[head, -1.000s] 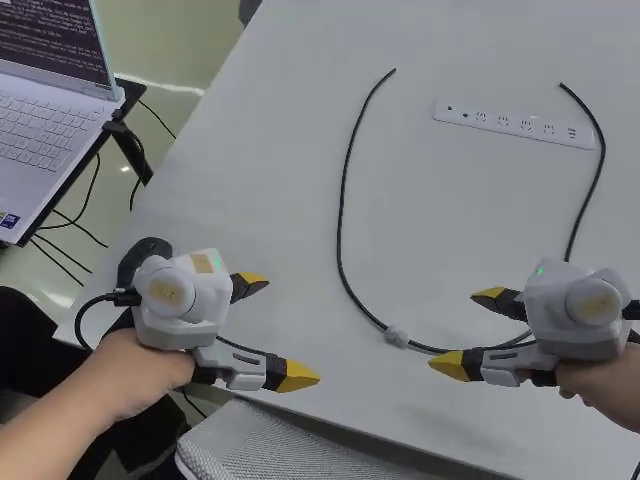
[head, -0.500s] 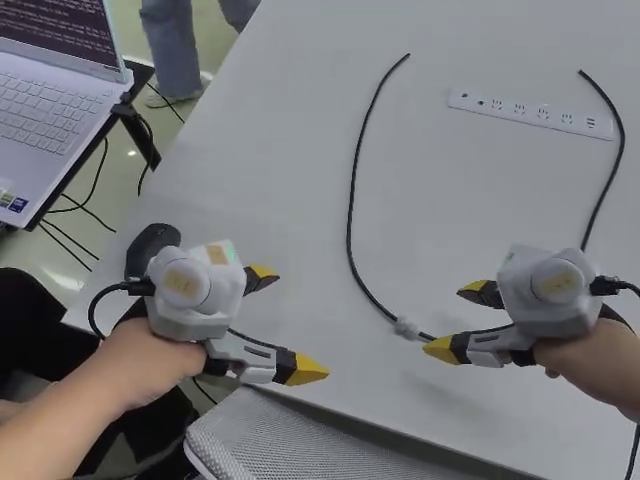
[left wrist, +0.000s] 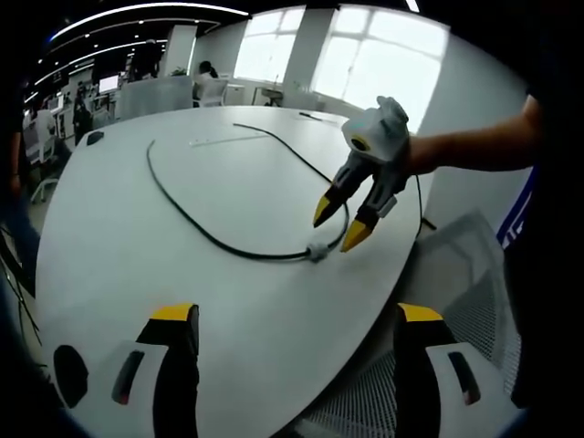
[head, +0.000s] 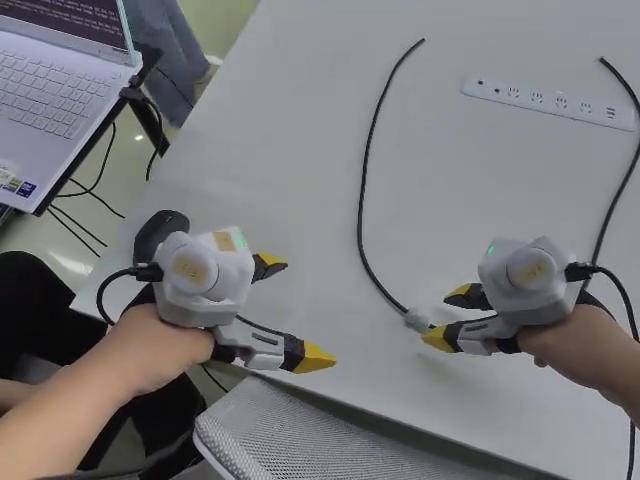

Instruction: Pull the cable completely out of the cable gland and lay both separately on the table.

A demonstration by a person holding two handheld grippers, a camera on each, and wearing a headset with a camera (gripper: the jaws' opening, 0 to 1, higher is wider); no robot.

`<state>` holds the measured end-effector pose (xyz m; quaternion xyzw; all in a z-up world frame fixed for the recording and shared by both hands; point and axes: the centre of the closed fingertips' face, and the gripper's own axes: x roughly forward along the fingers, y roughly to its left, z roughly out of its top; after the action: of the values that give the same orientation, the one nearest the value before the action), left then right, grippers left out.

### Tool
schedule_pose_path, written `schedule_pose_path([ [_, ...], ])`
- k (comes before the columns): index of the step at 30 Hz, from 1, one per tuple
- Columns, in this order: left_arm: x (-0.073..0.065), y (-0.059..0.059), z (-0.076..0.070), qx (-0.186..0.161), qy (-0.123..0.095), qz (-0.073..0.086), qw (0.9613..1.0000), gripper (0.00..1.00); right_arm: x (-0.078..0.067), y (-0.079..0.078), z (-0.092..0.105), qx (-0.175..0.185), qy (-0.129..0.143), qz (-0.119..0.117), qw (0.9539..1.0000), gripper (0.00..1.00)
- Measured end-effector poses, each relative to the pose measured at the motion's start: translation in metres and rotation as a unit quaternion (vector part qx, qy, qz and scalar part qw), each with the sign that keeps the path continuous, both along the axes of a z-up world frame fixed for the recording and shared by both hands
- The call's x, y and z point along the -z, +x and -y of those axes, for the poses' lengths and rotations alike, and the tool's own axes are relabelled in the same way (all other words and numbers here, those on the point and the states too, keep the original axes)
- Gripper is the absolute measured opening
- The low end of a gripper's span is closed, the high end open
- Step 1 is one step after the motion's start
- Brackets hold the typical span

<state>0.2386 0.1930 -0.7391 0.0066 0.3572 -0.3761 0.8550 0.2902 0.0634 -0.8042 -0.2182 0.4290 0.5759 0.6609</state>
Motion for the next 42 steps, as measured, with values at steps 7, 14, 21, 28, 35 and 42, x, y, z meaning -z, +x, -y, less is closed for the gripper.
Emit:
schedule_pose_path([
  [7, 0.001, -0.003, -0.001, 0.000, 0.000, -0.005, 1.0000, 0.87, 0.007, -0.003, -0.004, -0.008, -0.010, -0.009, 0.9999, 0.27],
  [14, 0.003, -0.005, -0.003, 0.003, 0.003, -0.008, 1.0000, 0.87, 0.013, -0.005, -0.008, -0.015, -0.016, -0.011, 0.9997, 0.20],
  [21, 0.005, -0.007, -0.003, 0.004, 0.001, -0.012, 0.9999, 0.87, 0.014, -0.004, -0.010, -0.012, -0.018, -0.014, 0.9997, 0.15],
  [28, 0.007, -0.006, -0.003, 0.007, 0.001, -0.014, 0.9999, 0.86, 0.013, -0.006, -0.012, -0.017, -0.022, -0.010, 0.9996, 0.09],
  [35, 0.007, -0.006, -0.001, 0.010, -0.001, -0.015, 0.9998, 0.86, 0.012, -0.007, -0.011, -0.021, -0.027, -0.001, 0.9994, 0.08],
  [42, 0.004, -0.008, 0.002, 0.013, -0.001, -0.013, 0.9998, 0.85, 0.010, -0.004, -0.009, -0.010, -0.028, 0.001, 0.9995, 0.07],
])
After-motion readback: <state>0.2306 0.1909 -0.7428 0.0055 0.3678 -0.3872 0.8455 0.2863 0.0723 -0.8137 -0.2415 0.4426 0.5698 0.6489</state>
